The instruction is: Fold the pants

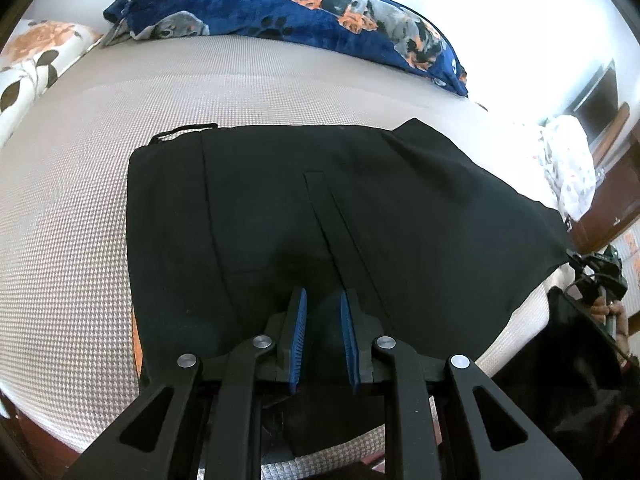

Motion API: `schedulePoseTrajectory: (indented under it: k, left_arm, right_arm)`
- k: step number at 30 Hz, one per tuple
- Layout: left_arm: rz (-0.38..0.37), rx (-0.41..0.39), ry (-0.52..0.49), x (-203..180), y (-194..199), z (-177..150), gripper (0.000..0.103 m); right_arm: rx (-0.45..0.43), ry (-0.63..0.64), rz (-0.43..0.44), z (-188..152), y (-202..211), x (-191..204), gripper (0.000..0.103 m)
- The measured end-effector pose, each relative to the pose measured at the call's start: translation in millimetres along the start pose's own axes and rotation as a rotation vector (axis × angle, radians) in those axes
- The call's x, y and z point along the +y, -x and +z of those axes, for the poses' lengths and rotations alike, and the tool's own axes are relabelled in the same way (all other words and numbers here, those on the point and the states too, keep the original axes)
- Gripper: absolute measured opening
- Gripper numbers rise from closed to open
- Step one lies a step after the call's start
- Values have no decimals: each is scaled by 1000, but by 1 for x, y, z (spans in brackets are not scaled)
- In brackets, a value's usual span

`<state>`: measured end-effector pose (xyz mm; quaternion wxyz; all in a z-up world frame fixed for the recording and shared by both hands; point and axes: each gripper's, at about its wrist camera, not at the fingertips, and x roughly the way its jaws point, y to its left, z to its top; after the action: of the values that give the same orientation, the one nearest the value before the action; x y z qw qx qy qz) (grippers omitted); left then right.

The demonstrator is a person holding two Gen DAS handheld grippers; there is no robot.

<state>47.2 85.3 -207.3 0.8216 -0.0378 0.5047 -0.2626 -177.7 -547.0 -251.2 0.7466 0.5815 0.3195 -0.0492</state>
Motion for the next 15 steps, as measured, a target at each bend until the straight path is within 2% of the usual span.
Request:
schedulePoseTrajectory:
  k: [2, 8, 11, 13, 14, 15]
  left_arm:
    - [3, -5, -14, -1, -1, 0, 19]
    - [10, -12, -22, -3, 1, -2, 20]
    - [49, -20, -38, -9, 9, -1, 24]
    - [72, -64, -71, -15, 22, -3, 30]
    - [90, -91, -82, -17, 31, -3, 32]
    - [94, -104, -79, -18, 37, -4, 36]
  right_arm:
    - [25, -14, -24, 1, -4, -11, 3]
    - [25, -87, 38, 9, -15, -19, 8]
    - [31, -106, 57, 5, -9, -18, 11]
    - [73, -113, 117, -4, -10, -9, 19]
    - [110, -125, 146, -11, -15, -1, 35]
    - [156, -139, 165, -18, -23, 5, 42]
